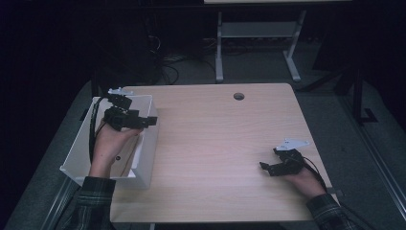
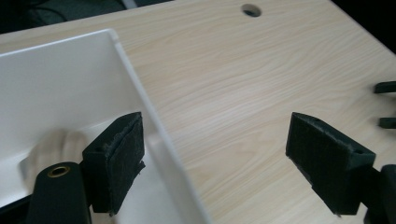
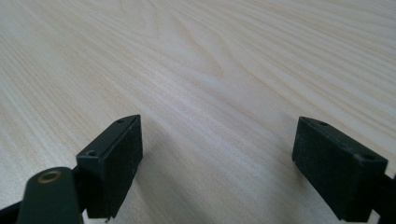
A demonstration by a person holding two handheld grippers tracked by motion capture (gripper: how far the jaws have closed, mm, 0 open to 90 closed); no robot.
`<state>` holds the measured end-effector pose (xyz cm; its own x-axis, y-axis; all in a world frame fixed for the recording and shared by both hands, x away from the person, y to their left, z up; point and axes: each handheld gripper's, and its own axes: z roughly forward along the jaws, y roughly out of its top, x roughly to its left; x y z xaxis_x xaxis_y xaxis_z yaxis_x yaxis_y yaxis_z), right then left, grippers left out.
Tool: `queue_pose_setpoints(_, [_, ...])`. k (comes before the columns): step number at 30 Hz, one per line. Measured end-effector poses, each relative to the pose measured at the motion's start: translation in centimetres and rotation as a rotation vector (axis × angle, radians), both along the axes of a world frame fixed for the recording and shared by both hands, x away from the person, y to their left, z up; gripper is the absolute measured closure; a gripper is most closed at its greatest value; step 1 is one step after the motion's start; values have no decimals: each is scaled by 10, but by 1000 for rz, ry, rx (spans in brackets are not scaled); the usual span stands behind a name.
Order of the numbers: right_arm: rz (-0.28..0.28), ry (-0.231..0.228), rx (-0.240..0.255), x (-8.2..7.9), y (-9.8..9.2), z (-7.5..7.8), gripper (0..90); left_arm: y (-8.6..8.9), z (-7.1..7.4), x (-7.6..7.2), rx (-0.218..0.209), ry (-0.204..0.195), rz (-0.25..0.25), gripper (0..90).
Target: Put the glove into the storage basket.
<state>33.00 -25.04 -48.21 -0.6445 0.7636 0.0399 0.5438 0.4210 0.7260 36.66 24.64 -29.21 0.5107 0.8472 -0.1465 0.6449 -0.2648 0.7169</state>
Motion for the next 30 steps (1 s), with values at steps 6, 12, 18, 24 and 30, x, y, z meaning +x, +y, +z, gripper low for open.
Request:
queue_pose_setpoints(6, [0, -1, 0, 0, 0, 0, 155, -25, 2, -4, -2, -12, -58, 190])
queue_pose_setpoints(12, [1, -2, 0, 0, 0, 0, 155, -48, -2, -6, -4, -22, -104, 191])
queue_pose_setpoints(18, [3, -4, 0, 0, 0, 0, 155, -71, -12, -10, -17, -22, -147, 191])
queue_pose_setpoints(24, [5, -3, -2, 0, 0, 0, 156, -91, -28, -15, -9, -18, -187, 191])
queue_pose_setpoints(30, [3, -2, -2, 0, 0, 0, 155, -107, -53, -21, 5, -27, -224, 193])
